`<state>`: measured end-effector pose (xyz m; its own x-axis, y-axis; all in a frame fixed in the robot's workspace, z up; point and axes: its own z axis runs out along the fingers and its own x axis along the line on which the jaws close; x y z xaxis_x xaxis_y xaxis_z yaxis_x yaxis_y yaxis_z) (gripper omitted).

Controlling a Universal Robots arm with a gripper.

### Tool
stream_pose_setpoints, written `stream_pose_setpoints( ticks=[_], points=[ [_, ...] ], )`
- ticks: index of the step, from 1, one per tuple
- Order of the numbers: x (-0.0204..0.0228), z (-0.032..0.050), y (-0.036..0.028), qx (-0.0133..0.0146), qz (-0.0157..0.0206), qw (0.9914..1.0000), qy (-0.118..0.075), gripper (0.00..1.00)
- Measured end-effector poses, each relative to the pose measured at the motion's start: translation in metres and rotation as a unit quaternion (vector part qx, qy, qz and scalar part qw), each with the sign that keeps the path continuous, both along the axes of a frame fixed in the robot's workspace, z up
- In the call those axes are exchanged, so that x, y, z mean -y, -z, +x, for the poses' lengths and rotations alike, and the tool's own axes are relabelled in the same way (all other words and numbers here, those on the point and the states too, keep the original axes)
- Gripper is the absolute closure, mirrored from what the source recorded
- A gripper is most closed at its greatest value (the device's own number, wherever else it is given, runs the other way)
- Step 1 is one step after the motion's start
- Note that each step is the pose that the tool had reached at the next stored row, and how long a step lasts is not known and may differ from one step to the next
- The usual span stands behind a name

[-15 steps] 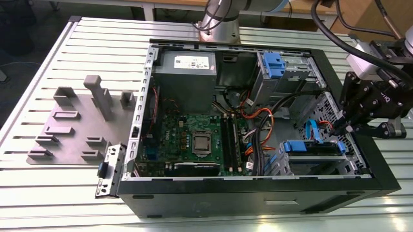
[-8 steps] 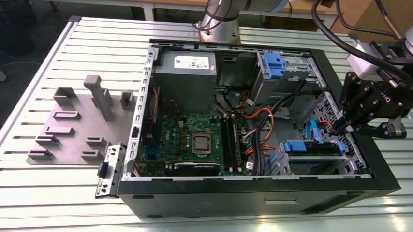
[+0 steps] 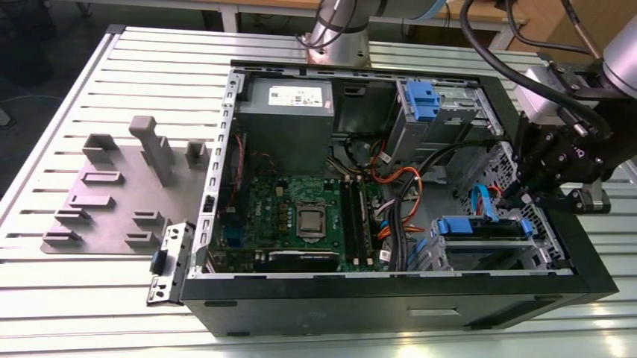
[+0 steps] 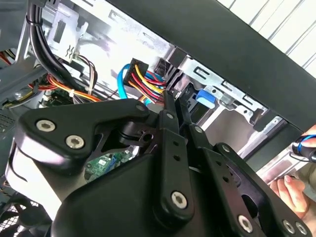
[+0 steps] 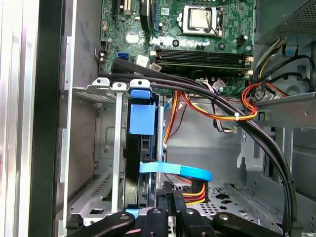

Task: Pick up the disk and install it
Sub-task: 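Insert the second disk wire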

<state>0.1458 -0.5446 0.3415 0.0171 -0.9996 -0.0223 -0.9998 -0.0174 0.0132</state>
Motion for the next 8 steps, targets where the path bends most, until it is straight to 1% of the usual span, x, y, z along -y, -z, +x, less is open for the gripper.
stream_pose_setpoints(
  ticks=[2,6,8],
  points=[
    [0.0002,0.0000,-0.0012,0.0001,-0.0021,1.00000,0.000,0.84],
    [0.0020,-0.0002,-0.0027,0.0004,-0.0050,0.99999,0.000,0.84],
    [0.0037,-0.0004,-0.0030,0.0007,-0.0082,0.99997,0.000,0.84]
  ],
)
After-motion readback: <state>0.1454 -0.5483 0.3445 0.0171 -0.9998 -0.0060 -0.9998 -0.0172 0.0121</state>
